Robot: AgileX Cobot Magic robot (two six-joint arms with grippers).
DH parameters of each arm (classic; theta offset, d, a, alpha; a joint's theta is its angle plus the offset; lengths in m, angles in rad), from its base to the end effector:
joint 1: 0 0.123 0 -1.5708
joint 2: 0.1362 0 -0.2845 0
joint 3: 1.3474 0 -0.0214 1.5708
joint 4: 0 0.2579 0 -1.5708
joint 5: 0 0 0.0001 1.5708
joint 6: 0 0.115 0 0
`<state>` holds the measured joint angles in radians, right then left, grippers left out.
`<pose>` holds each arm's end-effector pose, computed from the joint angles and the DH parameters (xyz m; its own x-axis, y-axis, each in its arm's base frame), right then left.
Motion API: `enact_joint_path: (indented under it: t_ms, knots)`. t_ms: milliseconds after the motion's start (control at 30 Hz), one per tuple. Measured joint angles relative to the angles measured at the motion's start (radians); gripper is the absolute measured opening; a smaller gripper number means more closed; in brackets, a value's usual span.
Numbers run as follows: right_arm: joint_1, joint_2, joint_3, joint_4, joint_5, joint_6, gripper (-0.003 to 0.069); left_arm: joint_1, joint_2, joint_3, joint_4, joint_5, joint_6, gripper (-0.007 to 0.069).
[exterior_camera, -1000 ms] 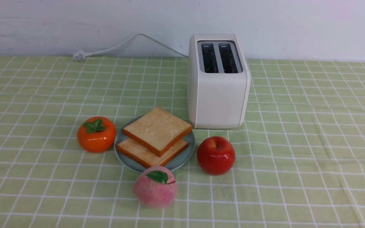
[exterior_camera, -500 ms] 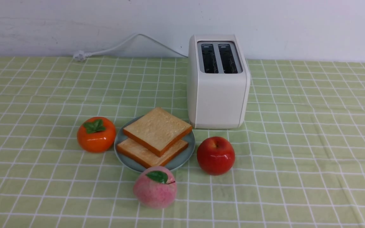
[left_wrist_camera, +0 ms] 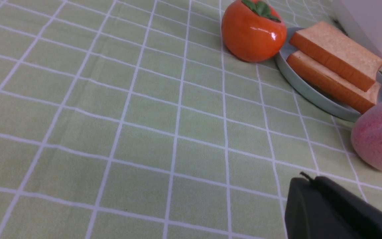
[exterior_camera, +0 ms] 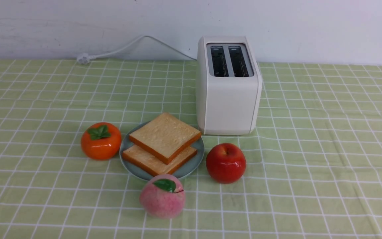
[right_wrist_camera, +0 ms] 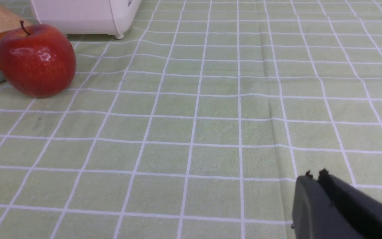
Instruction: Take toasted bread from bread machine on green coffee tablecloth place on plate.
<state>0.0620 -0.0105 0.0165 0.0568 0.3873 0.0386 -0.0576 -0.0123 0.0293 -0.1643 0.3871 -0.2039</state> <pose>0.0824 0.0076 0.1662 -0.3065 0.0722 -0.9491 -0.0547 0.9941 0.0933 0.0821 -0.0119 0.1622 -0.3279 -0.3298 -0.8853 0.0019 0.9369 -0.3497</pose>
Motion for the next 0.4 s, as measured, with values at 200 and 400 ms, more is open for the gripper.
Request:
enact_joint_path:
  t_ms: [200,400]
  knots:
    - [0.000,0.000,0.000,0.000,0.000,0.000,0.0037,0.000,0.000,0.000,0.000,0.000,0.000,-0.0009]
    - [0.000,0.000,0.000,0.000,0.000,0.000,0.0049,0.000,0.000,0.000,0.000,0.000,0.000,-0.0003]
